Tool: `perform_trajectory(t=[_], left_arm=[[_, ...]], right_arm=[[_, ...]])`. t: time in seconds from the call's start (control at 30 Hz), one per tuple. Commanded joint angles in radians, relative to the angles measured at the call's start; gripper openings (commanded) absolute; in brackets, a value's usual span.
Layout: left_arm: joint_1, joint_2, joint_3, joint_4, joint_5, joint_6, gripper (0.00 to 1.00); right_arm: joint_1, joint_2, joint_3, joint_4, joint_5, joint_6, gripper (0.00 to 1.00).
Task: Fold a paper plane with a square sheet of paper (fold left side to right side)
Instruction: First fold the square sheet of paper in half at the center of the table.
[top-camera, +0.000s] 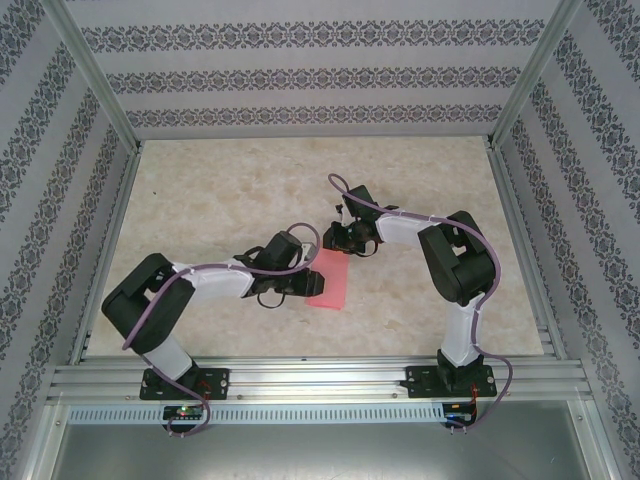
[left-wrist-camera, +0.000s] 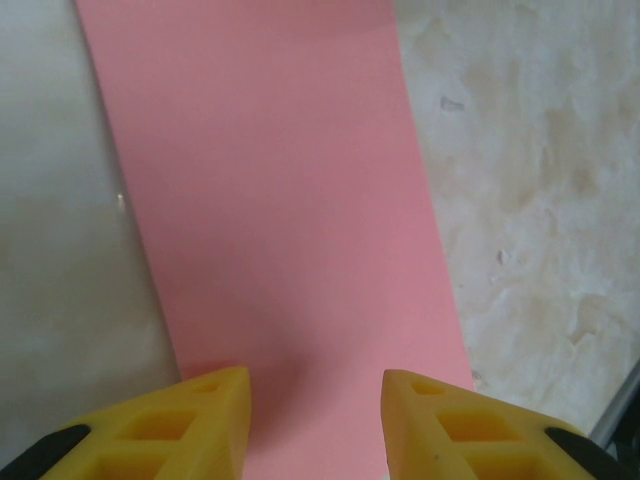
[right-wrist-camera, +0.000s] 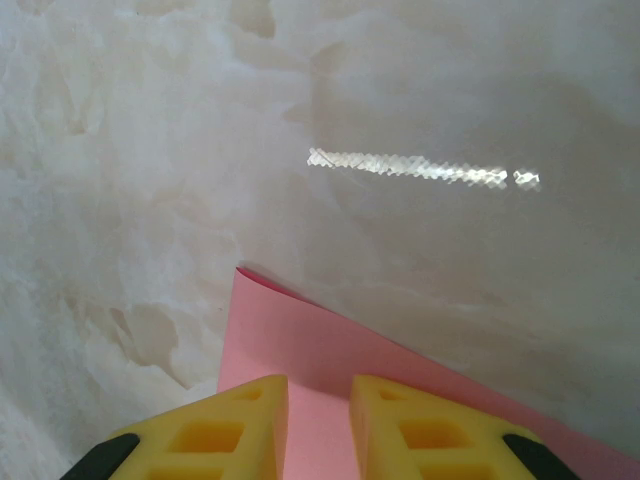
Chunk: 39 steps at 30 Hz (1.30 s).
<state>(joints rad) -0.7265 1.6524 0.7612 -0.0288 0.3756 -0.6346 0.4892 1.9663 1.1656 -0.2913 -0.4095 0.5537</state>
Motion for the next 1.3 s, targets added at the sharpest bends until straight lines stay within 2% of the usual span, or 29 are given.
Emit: perform_trajectory(t=[0.0, 0.5, 0.87, 1.1, 1.27], left_arm=[[0.019, 0.029, 0.034, 0.085, 0.001, 0.027, 0.40], [0.038, 0.137, 0.070, 0.129, 0.038, 0.026, 0.39], [0.024, 0.014, -0.129, 0.123, 0.074, 0.021, 0.37], [-0.020, -0.036, -0.184, 0.148, 0.115, -0.006, 0.37], [-0.051, -0.103, -0.190, 0.098, 0.110, -0.002, 0.37]], right_arm=[[0.011, 0.029, 0.005, -0.049, 0.040, -0.017, 0.25], [0.009, 0.030, 0.013, -0.068, 0.052, -0.027, 0.25], [0.005, 0.032, 0.018, -0.077, 0.054, -0.033, 0.25], [0.000, 0.030, 0.020, -0.084, 0.055, -0.038, 0.25], [0.000, 0.035, 0.030, -0.087, 0.049, -0.037, 0.25]])
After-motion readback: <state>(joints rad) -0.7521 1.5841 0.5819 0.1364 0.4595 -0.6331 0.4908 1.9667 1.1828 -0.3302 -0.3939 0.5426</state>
